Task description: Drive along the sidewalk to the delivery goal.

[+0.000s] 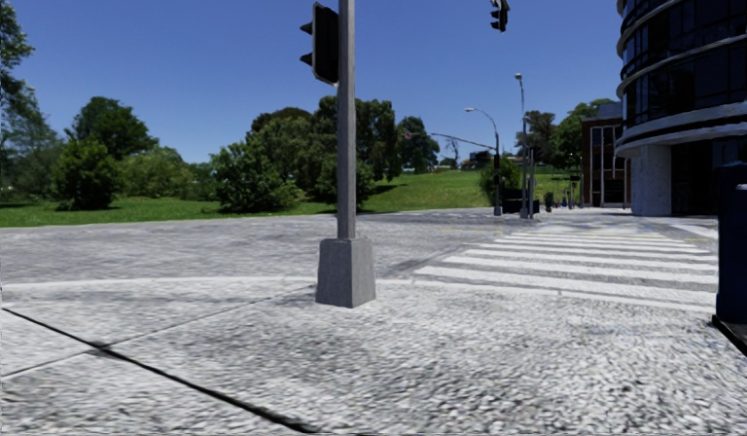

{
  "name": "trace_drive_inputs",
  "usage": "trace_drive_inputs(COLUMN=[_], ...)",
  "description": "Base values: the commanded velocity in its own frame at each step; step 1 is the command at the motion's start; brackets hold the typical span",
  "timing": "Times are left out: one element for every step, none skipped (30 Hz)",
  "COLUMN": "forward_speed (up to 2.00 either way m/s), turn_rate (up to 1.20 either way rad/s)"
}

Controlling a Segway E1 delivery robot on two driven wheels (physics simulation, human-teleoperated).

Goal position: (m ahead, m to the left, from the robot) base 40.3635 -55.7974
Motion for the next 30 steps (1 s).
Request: trace_drive_inputs(forward_speed=[2.0, 2.0, 2.0, 2.0, 2.0, 2.0, 2.0, 2.0, 2.0, 2.0, 2.0, 2.0, 2.0, 2.0, 2.0, 2.0, 2.0, 2.0, 2.0, 2.0, 2.0, 2.0, 2.0, 2.0, 2.0, 2.0, 2.0, 2.0, 2.0, 2.0], turn_rate=[-1.05, -1.03, -1.01, -1.0, -1.0, -0.99, -0.99, -0.99, -0.94, -0.49, 0.0, 0.0, 0.0, 0.0, 0.0, 0.0, 0.0, 0.0, 0.0, 0.0, 0.0, 0.0, 0.0, 0.0, 0.0, 0.0, 0.0, 0.0, 0.0, 0.0])
